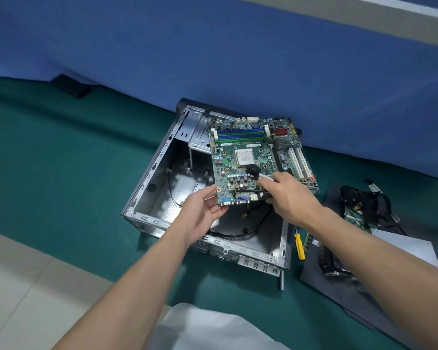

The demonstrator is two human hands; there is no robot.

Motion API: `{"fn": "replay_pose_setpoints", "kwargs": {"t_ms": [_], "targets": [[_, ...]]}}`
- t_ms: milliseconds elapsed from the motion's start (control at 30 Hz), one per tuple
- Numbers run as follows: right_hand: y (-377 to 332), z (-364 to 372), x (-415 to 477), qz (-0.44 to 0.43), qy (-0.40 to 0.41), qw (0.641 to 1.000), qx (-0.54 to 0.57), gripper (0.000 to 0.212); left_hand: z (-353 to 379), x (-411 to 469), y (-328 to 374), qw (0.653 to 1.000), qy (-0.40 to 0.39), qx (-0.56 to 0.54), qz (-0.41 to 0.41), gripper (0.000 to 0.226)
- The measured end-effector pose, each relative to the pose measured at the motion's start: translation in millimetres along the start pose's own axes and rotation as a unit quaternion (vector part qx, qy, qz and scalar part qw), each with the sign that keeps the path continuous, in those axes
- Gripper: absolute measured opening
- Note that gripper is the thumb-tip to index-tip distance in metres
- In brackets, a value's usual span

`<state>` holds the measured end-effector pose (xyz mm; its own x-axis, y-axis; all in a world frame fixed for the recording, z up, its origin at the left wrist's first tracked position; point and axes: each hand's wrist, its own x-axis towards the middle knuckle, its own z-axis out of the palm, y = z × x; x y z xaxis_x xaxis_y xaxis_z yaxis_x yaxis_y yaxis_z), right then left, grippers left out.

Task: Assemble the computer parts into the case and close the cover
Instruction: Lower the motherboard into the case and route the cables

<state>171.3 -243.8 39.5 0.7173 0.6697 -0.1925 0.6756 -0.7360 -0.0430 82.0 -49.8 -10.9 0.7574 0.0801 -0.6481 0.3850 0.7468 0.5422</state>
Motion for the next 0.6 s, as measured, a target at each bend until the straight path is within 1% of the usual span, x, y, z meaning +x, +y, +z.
{"fn": "replay_pose_setpoints", "kwargs": {"t_ms": [100, 167, 233, 267, 300, 367, 400, 467, 533, 567, 600], "targets": [[7.4, -7.3, 4.6, -0.027, 0.002, 0.999, 0.017, 0.04, 3.5, -1.0, -2.2, 0.999, 0.022, 0.024, 0.03, 0.02], [12.6, -15.0, 2.7, -0.048, 0.015, 0.998, 0.024, 0.037, 5.6, -2.1, -3.7, 0.997, 0.042, 0.04, 0.045, 0.03], [19.6, -24.8, -1.6, -0.059, 0.04, 0.996, 0.045, 0.029, 7.4, -1.6, -5.2, 0.994, 0.062, 0.075, 0.051, 0.039], [23.4, -30.6, -4.8, -0.059, 0.052, 0.995, 0.059, 0.027, 8.9, -0.3, -5.9, 0.99, 0.074, 0.107, 0.05, 0.039], [26.4, -37.8, -8.6, -0.057, 0.061, 0.994, 0.076, 0.029, 10.9, 1.9, -6.7, 0.984, 0.087, 0.15, 0.046, 0.036], [32.7, -52.6, -16.9, -0.046, 0.092, 0.988, 0.111, 0.041, 17.6, 8.2, -9.3, 0.957, 0.1, 0.27, 0.036, 0.028], [36.1, -59.9, -20.9, -0.032, 0.121, 0.984, 0.125, 0.048, 22.7, 11.1, -10.7, 0.933, 0.09, 0.347, 0.027, 0.026], [43.3, -70.7, -27.7, 0.004, 0.165, 0.976, 0.141, 0.059, 33.1, 18.2, -15.6, 0.863, 0.038, 0.503, 0.01, 0.023], [51.5, -72.4, -34.7, 0.033, 0.175, 0.973, 0.149, 0.055, 43.2, 26.9, -24.6, 0.774, -0.015, 0.632, 0.011, 0.025], [55.6, -71.1, -38.9, 0.049, 0.172, 0.972, 0.154, 0.053, 48.1, 32.4, -30.3, 0.732, -0.031, 0.68, 0.014, 0.031], [60.1, -68.7, -43.9, 0.066, 0.169, 0.97, 0.163, 0.053, 52.7, 38.2, -36.6, 0.698, -0.041, 0.715, 0.016, 0.04]]}}
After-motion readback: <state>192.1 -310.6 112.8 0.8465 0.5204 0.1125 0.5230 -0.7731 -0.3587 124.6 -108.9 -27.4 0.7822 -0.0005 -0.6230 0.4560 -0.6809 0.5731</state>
